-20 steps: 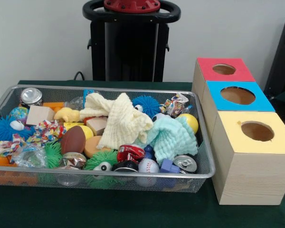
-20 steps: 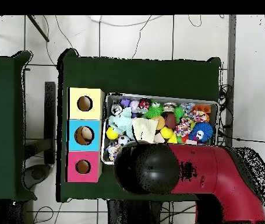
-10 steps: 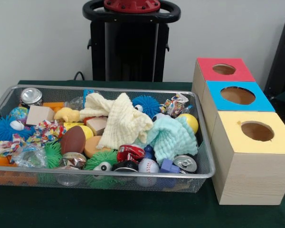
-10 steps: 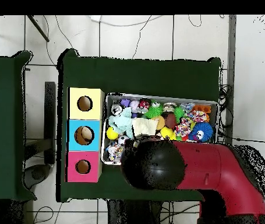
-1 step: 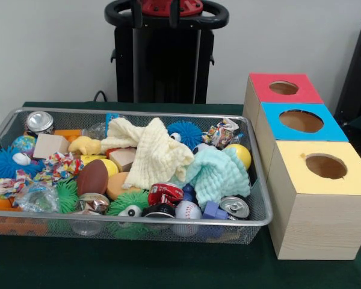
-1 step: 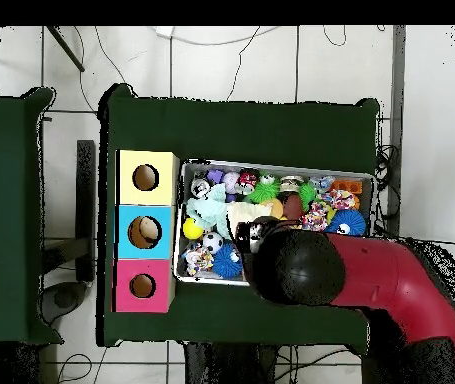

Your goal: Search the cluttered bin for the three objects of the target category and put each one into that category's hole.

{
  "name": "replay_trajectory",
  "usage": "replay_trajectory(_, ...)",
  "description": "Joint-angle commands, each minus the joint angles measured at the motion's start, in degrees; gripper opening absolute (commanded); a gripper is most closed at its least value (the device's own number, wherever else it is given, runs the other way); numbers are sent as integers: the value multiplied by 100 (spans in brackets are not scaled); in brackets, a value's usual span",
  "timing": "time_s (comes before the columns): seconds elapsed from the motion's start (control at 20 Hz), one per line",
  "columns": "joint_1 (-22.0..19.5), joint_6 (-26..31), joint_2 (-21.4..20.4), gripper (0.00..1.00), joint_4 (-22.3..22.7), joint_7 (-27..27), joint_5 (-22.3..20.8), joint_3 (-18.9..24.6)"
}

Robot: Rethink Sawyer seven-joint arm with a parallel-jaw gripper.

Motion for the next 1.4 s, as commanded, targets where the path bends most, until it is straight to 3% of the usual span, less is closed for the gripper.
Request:
replay_trajectory(0.05,-139,-912,874,100,820,193,-651,-259)
replay_trajectory(0.3,-147,-1152,1072,100,929,478,-770,-483)
replay_trajectory(0.65,119,-1422,1219,100,1013,1496,-623,-1376)
replay_trajectory(0.95,307,-1164,1498,100,813,1670,-496,-2052)
replay_trajectory(1.2,274,-1413,1613,100,801,1534,-295,-2222)
replay_trajectory(1.3,347,-1854,1702,100,768,1838,-195,-2444)
replay_trajectory(1.4,642,-2030,1805,100,722,2535,56,-2938)
